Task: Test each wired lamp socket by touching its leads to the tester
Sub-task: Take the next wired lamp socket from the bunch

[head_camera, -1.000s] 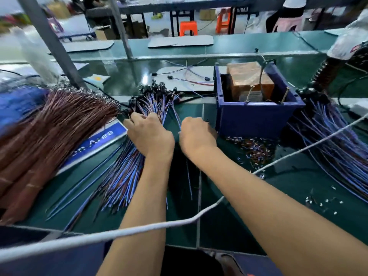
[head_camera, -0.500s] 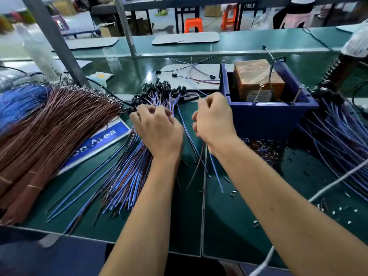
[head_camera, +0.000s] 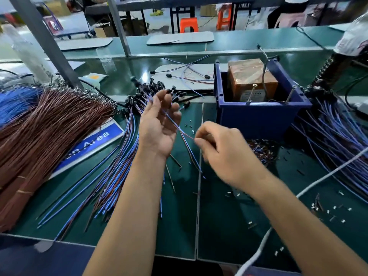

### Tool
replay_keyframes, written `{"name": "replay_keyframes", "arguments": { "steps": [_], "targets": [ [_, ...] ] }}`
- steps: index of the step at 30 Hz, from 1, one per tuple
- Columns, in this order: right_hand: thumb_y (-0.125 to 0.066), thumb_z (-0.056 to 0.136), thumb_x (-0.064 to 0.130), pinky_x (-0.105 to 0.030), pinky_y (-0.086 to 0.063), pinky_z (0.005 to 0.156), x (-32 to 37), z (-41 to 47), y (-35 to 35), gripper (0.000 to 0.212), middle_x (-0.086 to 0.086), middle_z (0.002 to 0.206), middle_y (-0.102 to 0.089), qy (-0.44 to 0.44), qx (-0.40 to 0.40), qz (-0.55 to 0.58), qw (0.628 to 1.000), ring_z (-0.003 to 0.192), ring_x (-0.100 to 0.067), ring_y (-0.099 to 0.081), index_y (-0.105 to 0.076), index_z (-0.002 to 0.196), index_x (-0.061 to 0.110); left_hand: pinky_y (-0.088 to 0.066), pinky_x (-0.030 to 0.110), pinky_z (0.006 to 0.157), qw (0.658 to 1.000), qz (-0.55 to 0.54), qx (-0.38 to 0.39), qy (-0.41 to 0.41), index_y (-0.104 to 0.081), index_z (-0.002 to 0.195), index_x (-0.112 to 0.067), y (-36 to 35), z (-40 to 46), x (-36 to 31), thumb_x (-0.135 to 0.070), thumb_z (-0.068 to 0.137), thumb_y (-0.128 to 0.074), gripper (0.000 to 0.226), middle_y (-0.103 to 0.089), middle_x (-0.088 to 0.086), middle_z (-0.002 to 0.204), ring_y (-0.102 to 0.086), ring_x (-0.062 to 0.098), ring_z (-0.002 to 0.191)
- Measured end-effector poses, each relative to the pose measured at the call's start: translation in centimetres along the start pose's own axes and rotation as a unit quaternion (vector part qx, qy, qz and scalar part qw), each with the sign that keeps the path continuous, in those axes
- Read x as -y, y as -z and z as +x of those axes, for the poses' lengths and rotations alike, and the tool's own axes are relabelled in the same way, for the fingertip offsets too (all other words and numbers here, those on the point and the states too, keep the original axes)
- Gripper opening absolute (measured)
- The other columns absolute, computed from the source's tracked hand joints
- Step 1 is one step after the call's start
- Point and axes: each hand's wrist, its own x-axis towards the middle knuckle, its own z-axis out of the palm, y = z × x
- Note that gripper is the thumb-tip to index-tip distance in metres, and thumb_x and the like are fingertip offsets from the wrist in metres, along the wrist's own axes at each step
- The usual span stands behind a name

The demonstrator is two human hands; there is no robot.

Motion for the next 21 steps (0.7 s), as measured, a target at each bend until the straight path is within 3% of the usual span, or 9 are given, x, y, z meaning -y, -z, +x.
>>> {"name": "replay_keyframes", "arguments": {
  "steps": [2, 4, 8, 10, 13, 14, 16, 18, 21],
  "targets": [
    [-0.066, 0.102, 0.022, -0.02, -0.042, 0.054, -1.5, -0.3, 2.3, 0.013, 0.001, 0.063, -0.067, -0.001, 0.027, 0.011, 1.0, 0.051, -0.008, -0.055, -0.067, 0.09, 0.02, -0.04, 0.017, 0.046, 0.996, -0.084, 0.02, 0.002, -0.061, 0.096, -0.016, 0.5, 0.1, -0.8, -0.022, 0.111, -0.038, 0.029, -0.054, -0.005, 0.063, -0.046, 0.008, 0.05],
    [-0.07, 0.1, 0.023, -0.013, -0.039, 0.052, -3.1, -0.4, 4.5, 0.015, 0.005, 0.062, -0.07, -0.004, 0.049, 0.001, 0.999, 0.049, -0.004, -0.055, -0.071, 0.085, 0.023, -0.023, 0.017, 0.039, 0.993, -0.112, 0.027, -0.014, -0.058, 0.094, -0.019, 1.1, 0.2, -1.6, -0.02, 0.108, -0.04, 0.023, -0.039, -0.007, 0.059, -0.027, 0.006, 0.045],
    [-0.075, 0.094, 0.024, -0.021, -0.051, 0.058, -6.3, -0.8, 7.6, 0.013, 0.01, 0.064, -0.072, -0.017, 0.007, -0.038, 0.999, 0.056, -0.006, -0.065, -0.075, 0.081, 0.025, -0.017, 0.021, 0.039, 0.987, 0.066, -0.003, -0.149, -0.058, 0.092, -0.019, 0.9, -0.2, -1.2, -0.024, 0.106, -0.044, 0.02, -0.032, -0.006, 0.06, -0.02, 0.007, 0.046],
    [-0.077, 0.093, 0.022, -0.023, -0.054, 0.061, -7.1, -1.1, 8.0, 0.011, 0.01, 0.065, -0.072, 0.0, -0.043, -0.027, 0.999, 0.059, -0.008, -0.068, -0.077, 0.081, 0.022, -0.029, 0.021, 0.045, 0.916, 0.278, 0.047, -0.286, -0.061, 0.093, -0.019, -0.1, -1.0, 0.6, -0.025, 0.11, -0.043, 0.026, -0.047, -0.008, 0.065, -0.036, 0.007, 0.05],
    [-0.078, 0.093, 0.019, -0.021, -0.054, 0.064, -7.5, -1.7, 7.4, 0.008, 0.009, 0.066, -0.071, 0.052, -0.077, -0.015, 0.996, 0.064, -0.01, -0.069, -0.078, 0.086, 0.016, -0.051, 0.031, 0.07, 0.696, 0.554, 0.207, -0.407, -0.071, 0.109, -0.013, -1.7, -2.7, 5.0, -0.018, 0.107, -0.05, 0.022, -0.069, -0.004, 0.091, -0.065, 0.012, 0.081],
    [-0.078, 0.093, 0.018, -0.02, -0.054, 0.065, -7.5, -1.8, 7.0, 0.007, 0.008, 0.068, -0.072, 0.066, -0.081, -0.005, 0.995, 0.065, -0.01, -0.07, -0.078, 0.087, 0.014, -0.054, 0.035, 0.079, 0.65, 0.596, 0.242, -0.404, -0.07, 0.118, -0.012, -2.0, -3.1, 6.1, -0.019, 0.108, -0.049, 0.025, -0.071, -0.002, 0.102, -0.068, 0.017, 0.093],
    [-0.076, 0.094, 0.012, -0.021, -0.053, 0.067, -7.7, -1.9, 6.6, 0.008, 0.006, 0.072, -0.073, 0.086, -0.095, 0.015, 0.992, 0.068, -0.007, -0.07, -0.077, 0.086, 0.013, -0.055, 0.041, 0.084, 0.608, 0.643, 0.296, -0.359, -0.066, 0.13, -0.015, -2.7, -3.8, 7.6, -0.027, 0.109, -0.046, 0.031, -0.072, -0.003, 0.11, -0.07, 0.021, 0.102],
    [-0.075, 0.094, 0.007, -0.023, -0.055, 0.07, -8.0, -2.0, 6.7, 0.01, 0.004, 0.076, -0.075, 0.08, -0.11, 0.05, 0.989, 0.073, -0.007, -0.071, -0.078, 0.089, 0.014, -0.055, 0.042, 0.077, 0.588, 0.673, 0.314, -0.32, -0.064, 0.131, -0.019, -3.0, -4.1, 8.1, -0.035, 0.108, -0.047, 0.033, -0.074, -0.007, 0.1, -0.071, 0.022, 0.092],
    [-0.079, 0.09, 0.004, -0.024, -0.056, 0.067, -8.5, -2.2, 7.3, 0.009, 0.003, 0.077, -0.077, 0.041, -0.122, 0.103, 0.986, 0.07, -0.01, -0.072, -0.08, 0.089, 0.013, -0.054, 0.038, 0.069, 0.603, 0.658, 0.308, -0.33, -0.071, 0.111, -0.015, -2.5, -3.6, 8.0, -0.035, 0.104, -0.059, 0.025, -0.067, -0.016, 0.081, -0.068, 0.012, 0.073]
  ]
}}
